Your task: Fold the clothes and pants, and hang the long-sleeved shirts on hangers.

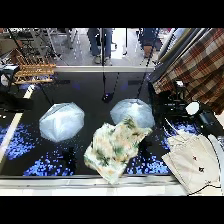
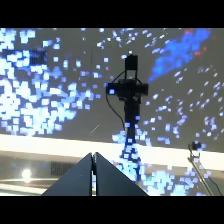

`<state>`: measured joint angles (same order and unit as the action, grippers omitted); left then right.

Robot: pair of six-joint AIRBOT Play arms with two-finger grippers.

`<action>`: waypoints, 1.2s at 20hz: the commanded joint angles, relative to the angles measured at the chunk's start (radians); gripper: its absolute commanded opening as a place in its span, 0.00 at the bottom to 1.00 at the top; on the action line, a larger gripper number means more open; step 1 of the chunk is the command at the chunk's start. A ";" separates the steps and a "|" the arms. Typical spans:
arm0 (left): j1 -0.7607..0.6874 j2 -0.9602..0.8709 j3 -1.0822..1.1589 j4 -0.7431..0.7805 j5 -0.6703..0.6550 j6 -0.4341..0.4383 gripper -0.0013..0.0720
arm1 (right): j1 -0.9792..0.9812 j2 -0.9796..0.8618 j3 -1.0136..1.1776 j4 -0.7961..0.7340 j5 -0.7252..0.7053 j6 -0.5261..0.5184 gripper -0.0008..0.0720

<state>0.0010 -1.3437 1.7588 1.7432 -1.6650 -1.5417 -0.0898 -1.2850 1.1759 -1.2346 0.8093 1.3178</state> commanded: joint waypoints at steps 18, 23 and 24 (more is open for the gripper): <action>-0.002 -0.151 0.000 -0.272 0.011 -0.020 0.04 | 0.001 0.016 0.000 0.180 0.272 0.172 0.04; -0.006 -0.218 0.000 -0.891 0.056 0.050 0.57 | -0.022 0.071 0.000 0.075 0.446 0.060 0.57; -0.013 -0.218 0.000 -0.997 0.078 0.089 0.68 | -0.036 0.093 0.000 0.093 0.418 0.048 0.57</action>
<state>-0.0044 -1.5391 1.7588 1.1275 -1.6306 -1.5318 -0.1055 -1.2312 1.1759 -1.1370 1.1702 1.4075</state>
